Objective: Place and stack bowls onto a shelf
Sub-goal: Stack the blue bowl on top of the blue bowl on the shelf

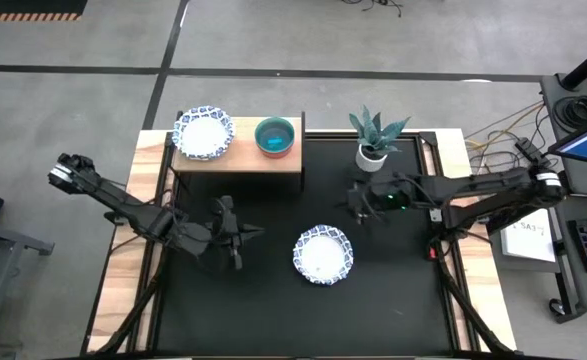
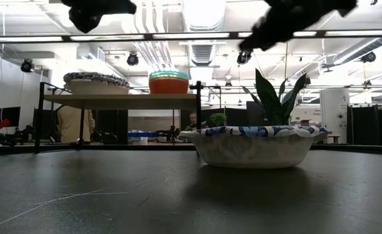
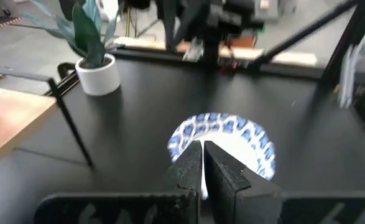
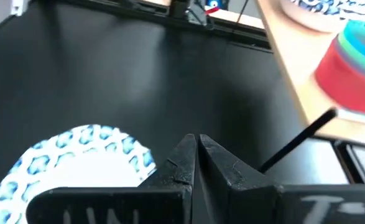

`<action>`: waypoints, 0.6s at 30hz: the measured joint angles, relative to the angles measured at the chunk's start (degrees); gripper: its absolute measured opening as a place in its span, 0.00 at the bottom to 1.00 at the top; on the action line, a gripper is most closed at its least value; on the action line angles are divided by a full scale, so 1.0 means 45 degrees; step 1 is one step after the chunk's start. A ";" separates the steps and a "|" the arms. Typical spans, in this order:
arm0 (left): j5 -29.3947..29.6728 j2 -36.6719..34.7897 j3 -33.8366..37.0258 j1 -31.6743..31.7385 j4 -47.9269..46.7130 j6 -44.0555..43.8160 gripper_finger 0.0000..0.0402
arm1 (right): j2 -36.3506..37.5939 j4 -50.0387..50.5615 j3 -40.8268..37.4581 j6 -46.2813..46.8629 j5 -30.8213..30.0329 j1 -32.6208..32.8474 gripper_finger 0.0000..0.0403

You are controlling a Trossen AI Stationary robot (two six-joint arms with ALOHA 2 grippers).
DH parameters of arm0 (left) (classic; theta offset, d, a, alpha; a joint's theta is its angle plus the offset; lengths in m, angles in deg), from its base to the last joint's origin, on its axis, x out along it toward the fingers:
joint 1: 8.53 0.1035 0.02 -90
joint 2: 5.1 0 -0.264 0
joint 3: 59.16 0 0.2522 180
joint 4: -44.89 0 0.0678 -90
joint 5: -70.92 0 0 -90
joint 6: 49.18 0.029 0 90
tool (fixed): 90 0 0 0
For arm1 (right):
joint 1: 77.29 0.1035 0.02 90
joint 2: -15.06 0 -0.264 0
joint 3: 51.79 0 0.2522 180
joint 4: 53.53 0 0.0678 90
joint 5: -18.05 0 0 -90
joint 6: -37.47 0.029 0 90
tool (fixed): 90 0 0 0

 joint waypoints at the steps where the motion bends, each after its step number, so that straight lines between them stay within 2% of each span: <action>1: -0.0004 0.0000 0.0064 0.0000 0.0411 -0.0090 0.00 | 0.0342 -0.0057 -0.0373 0.0040 0.0007 0.0069 0.02; 6: 0.0157 0.0380 0.0340 0.0015 0.2469 -0.0389 0.00 | 0.1945 -0.0592 -0.1924 -0.0031 0.0001 0.0319 0.02; 11: 0.0845 0.1826 0.0310 0.0188 0.4317 -0.0062 0.00 | 0.3254 -0.1389 -0.2958 -0.0455 0.0008 0.0318 0.02; 18: 0.0863 0.4255 -0.0768 0.0849 0.4561 -0.0414 0.01 | 0.4277 -0.2270 -0.3650 -0.1106 0.0030 0.0320 0.02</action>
